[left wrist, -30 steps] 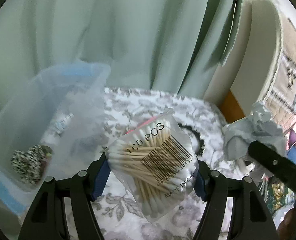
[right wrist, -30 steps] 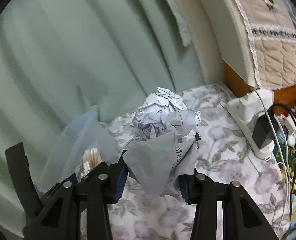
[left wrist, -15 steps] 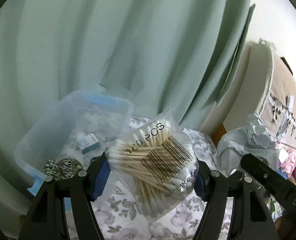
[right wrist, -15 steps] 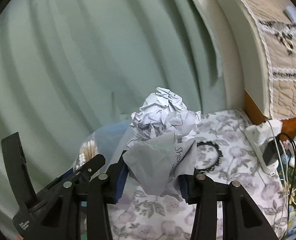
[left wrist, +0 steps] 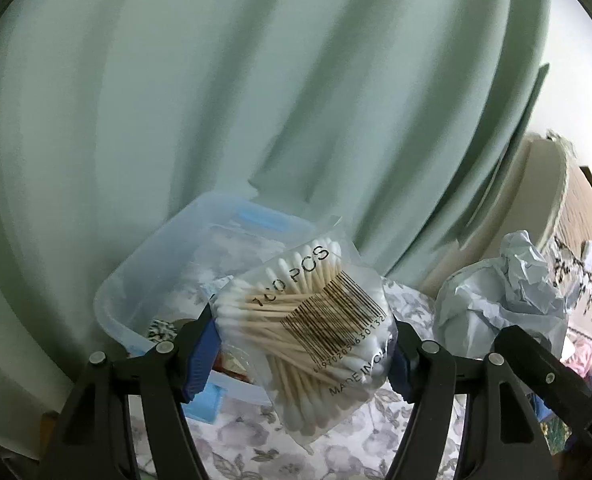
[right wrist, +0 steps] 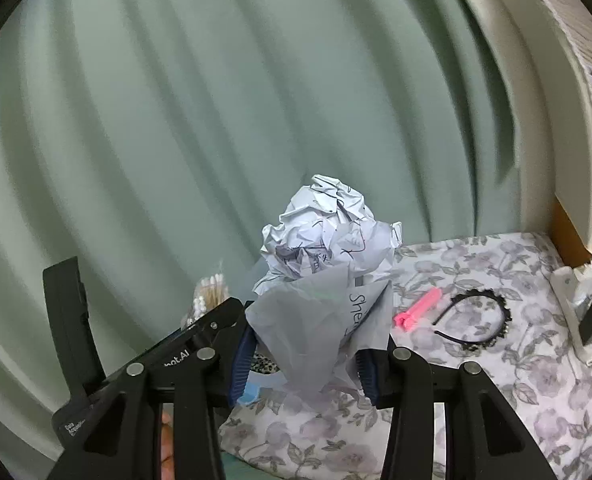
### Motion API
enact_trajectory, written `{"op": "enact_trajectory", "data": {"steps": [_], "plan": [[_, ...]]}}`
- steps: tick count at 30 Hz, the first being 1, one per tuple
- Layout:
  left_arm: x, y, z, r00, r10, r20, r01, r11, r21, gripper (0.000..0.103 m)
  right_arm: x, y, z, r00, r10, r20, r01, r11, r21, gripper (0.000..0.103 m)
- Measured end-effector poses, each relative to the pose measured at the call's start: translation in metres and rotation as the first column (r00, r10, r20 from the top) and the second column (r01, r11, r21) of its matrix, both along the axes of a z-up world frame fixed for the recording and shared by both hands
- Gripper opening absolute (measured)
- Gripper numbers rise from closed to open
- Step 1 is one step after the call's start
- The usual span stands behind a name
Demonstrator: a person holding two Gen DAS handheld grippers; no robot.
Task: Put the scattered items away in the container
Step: 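Lift the swab pack and crumpled paper and carry both over the clear box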
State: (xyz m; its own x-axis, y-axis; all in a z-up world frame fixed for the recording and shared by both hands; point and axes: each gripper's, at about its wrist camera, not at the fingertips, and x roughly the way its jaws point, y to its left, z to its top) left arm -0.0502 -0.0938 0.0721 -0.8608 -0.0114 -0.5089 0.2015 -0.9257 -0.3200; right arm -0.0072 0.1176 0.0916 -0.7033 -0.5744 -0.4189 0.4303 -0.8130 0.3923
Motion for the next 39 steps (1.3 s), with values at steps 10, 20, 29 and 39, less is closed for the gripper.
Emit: {"op": "enact_trajectory", "data": {"steps": [10, 20, 29, 39], "plan": [[-0.005, -0.050, -0.022, 0.997, 0.070, 0.022, -0.071, 0.994, 0.079, 0.072, -0.014, -0.056, -0.017, 0.995, 0.087, 0.044, -0.090, 0.993, 0.077, 0.048], [-0.015, -0.073, -0.051, 0.997, 0.060, 0.043, -0.065, 0.989, 0.133, 0.072, -0.040, -0.092, -0.054, 0.984, 0.127, 0.128, -0.146, 0.977, 0.154, 0.048], [-0.028, -0.080, -0.073, 0.997, 0.021, 0.080, -0.034, 0.984, 0.172, 0.072, -0.057, -0.112, -0.074, 0.973, 0.147, 0.175, -0.182, 0.963, 0.199, 0.048], [-0.036, -0.088, -0.074, 0.997, 0.016, 0.073, -0.029, 0.985, 0.171, 0.072, -0.074, -0.125, -0.080, 0.967, 0.161, 0.195, -0.203, 0.954, 0.218, 0.048]]}}
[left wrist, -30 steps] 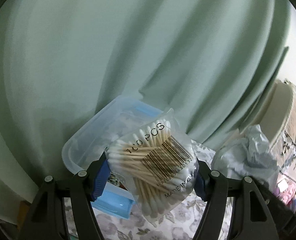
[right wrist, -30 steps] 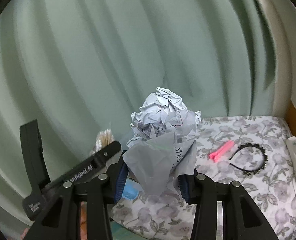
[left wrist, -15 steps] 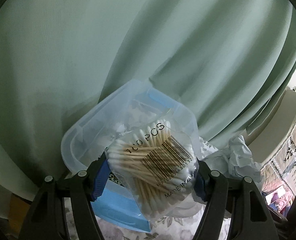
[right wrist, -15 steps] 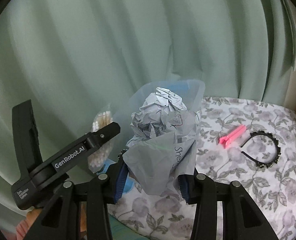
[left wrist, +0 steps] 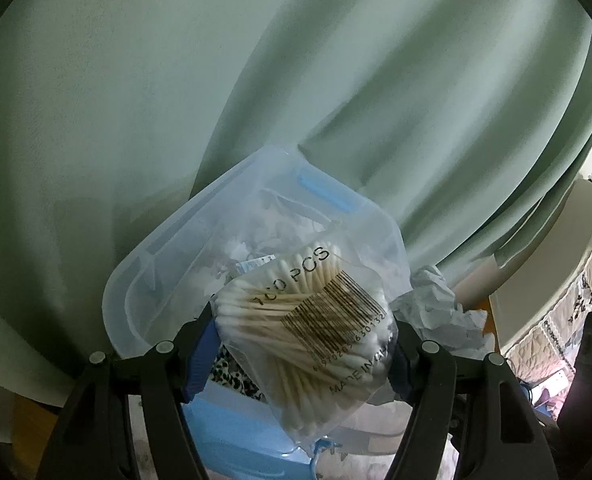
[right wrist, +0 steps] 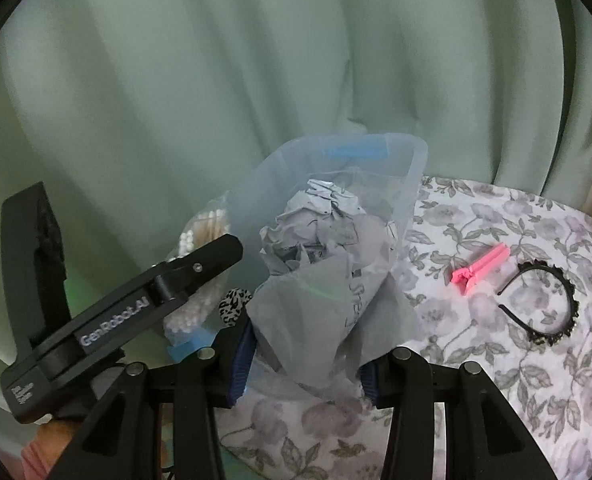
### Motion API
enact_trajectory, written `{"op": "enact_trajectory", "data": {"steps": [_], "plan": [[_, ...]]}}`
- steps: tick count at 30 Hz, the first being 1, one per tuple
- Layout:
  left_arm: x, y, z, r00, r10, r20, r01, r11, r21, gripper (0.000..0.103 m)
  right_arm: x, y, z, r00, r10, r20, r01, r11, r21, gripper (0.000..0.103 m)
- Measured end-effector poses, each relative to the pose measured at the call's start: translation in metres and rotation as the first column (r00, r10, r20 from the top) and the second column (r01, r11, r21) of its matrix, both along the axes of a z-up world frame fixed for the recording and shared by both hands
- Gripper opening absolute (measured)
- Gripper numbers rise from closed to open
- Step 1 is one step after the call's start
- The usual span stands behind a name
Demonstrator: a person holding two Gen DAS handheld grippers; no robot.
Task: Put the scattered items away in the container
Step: 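Lift the swab pack and crumpled paper and carry both over the clear box, then open both tools to drop the swab pack and paper into the box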
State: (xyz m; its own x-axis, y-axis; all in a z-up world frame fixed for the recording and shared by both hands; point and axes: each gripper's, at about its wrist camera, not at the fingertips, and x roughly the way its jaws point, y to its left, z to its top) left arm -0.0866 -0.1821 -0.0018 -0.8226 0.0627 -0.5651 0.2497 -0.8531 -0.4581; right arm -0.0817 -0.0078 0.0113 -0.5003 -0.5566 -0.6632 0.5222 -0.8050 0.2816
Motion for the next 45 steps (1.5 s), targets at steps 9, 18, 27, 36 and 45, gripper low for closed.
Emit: {"op": "enact_trajectory", "data": {"steps": [9, 18, 27, 36, 45], "plan": [[-0.001, -0.007, 0.003, 1.000, 0.019, 0.009, -0.019, 1.000, 0.007, 0.072, -0.016, -0.009, -0.002, 1.000, 0.018, 0.002, -0.018, 1.000, -0.006, 0.049], [0.008, -0.014, 0.010, 0.999, 0.035, 0.029, -0.036, 0.999, 0.003, 0.072, -0.019, -0.020, -0.007, 0.999, 0.033, 0.011, -0.033, 0.999, 0.030, 0.052], [0.014, -0.019, 0.016, 0.996, 0.056, 0.063, -0.056, 0.998, 0.003, 0.077, -0.016, -0.023, -0.006, 0.999, 0.043, 0.005, -0.043, 0.998, 0.035, 0.063], [0.012, -0.004, 0.022, 0.997, 0.033, 0.065, -0.030, 0.998, -0.047, 0.085, -0.008, -0.011, -0.002, 1.000, 0.029, -0.008, -0.029, 0.999, 0.019, 0.066], [0.010, 0.030, 0.045, 1.000, -0.015, 0.014, 0.017, 0.987, -0.159, 0.093, -0.005, 0.030, 0.006, 0.999, -0.046, 0.008, 0.046, 0.998, -0.044, 0.076]]}}
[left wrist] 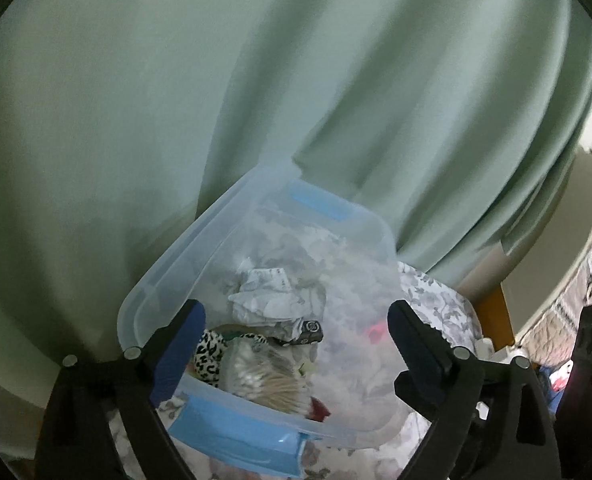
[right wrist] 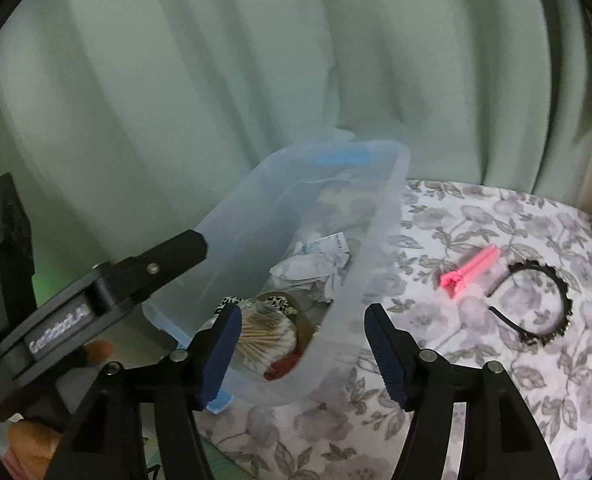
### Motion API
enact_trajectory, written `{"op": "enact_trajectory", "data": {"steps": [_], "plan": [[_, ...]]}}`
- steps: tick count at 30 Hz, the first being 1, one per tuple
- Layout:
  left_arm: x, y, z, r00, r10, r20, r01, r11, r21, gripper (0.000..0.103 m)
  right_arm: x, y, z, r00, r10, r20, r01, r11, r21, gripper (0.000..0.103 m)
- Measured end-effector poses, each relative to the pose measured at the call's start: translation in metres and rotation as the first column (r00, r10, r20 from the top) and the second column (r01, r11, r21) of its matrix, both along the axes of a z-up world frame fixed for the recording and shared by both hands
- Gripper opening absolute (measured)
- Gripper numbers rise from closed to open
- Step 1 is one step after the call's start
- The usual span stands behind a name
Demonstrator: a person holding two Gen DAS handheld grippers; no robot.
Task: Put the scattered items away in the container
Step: 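Open both tools to drop the swab pack and paper into the box, then withdraw both open tools toward the pink clip and black headband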
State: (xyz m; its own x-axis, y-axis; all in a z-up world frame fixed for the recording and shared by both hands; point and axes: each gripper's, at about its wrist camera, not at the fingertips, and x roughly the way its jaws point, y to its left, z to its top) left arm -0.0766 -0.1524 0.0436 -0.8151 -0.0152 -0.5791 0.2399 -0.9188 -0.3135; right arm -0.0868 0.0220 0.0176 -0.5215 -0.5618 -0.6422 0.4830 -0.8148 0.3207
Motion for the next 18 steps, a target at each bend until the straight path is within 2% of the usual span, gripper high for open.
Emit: {"op": "enact_trajectory", "data": {"steps": [1, 5, 7, 11, 15, 18], "plan": [[0.000, 0.005, 0.003, 1.000, -0.008, 0.001, 0.008, 1.000, -0.015, 0.093, 0.001, 0.006, 0.002, 1.000, -0.008, -0.005, 0.008, 1.000, -0.018, 0.080], [0.002, 0.025, 0.011, 0.999, -0.034, -0.006, 0.034, 0.997, -0.063, 0.094, 0.006, 0.028, 0.007, 0.999, -0.040, -0.024, 0.038, 0.998, -0.056, 0.082], [0.002, 0.035, 0.014, 0.999, -0.048, -0.020, 0.047, 0.996, -0.082, 0.094, 0.010, 0.038, 0.008, 0.997, -0.065, -0.043, 0.063, 0.997, -0.054, 0.089], [0.008, 0.055, 0.023, 0.995, -0.057, -0.084, 0.043, 0.987, -0.154, 0.103, 0.013, 0.058, 0.007, 0.995, -0.098, -0.027, 0.095, 0.992, -0.080, 0.089], [0.008, 0.074, 0.028, 0.990, -0.089, -0.107, 0.068, 0.980, -0.186, 0.103, 0.018, 0.081, 0.005, 0.991, -0.133, 0.005, 0.132, 0.982, -0.133, 0.089], [0.010, 0.091, 0.030, 0.990, -0.070, -0.120, 0.043, 0.976, -0.213, 0.103, 0.024, 0.101, 0.003, 0.986, -0.158, -0.047, 0.146, 0.971, -0.189, 0.089]]}}
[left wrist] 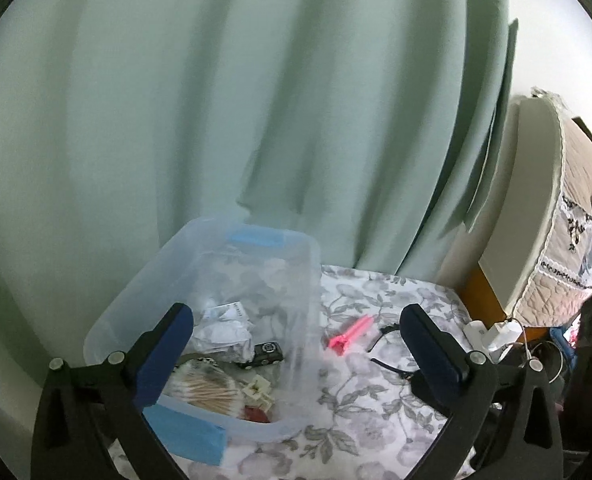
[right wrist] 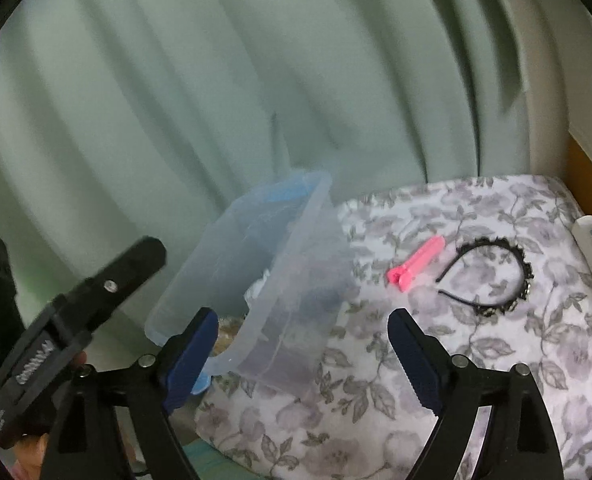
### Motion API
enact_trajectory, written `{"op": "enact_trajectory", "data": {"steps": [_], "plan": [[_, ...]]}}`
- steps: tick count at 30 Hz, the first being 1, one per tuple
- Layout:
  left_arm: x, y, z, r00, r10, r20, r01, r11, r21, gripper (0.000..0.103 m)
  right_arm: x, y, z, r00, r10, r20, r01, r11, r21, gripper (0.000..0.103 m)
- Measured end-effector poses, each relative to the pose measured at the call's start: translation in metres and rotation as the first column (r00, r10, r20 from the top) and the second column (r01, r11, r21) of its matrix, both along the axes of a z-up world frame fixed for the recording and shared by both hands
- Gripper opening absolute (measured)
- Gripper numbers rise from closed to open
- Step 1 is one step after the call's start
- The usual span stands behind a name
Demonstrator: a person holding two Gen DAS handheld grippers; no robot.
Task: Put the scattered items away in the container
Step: 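Withdraw both open tools toward the pink clip and black headband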
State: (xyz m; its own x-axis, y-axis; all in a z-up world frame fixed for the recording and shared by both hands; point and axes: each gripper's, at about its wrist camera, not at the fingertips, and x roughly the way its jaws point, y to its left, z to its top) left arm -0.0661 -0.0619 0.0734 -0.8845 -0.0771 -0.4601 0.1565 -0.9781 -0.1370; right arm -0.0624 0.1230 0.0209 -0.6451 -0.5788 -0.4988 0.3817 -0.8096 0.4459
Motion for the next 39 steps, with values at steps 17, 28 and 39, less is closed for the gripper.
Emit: {"op": "enact_trajectory", "data": {"steps": [17, 28, 39], "plan": [[-0.029, 0.070, -0.024, 0.997, -0.050, 0.060, 0.056, 0.994, -0.097, 0.103, 0.002, 0.072, -0.027, 0.983, -0.182, 0.014, 0.183, 0.983, -0.020, 0.103], [-0.047, 0.080, -0.054, 0.986, -0.077, 0.147, 0.084, 0.995, -0.044, 0.103, -0.006, 0.095, -0.058, 0.965, -0.239, 0.105, 0.241, 0.970, -0.010, 0.103], [-0.065, 0.093, -0.077, 0.975, -0.104, 0.196, 0.115, 0.992, -0.044, 0.103, -0.018, 0.110, -0.092, 0.954, -0.288, 0.083, 0.290, 0.957, -0.020, 0.103]]}}
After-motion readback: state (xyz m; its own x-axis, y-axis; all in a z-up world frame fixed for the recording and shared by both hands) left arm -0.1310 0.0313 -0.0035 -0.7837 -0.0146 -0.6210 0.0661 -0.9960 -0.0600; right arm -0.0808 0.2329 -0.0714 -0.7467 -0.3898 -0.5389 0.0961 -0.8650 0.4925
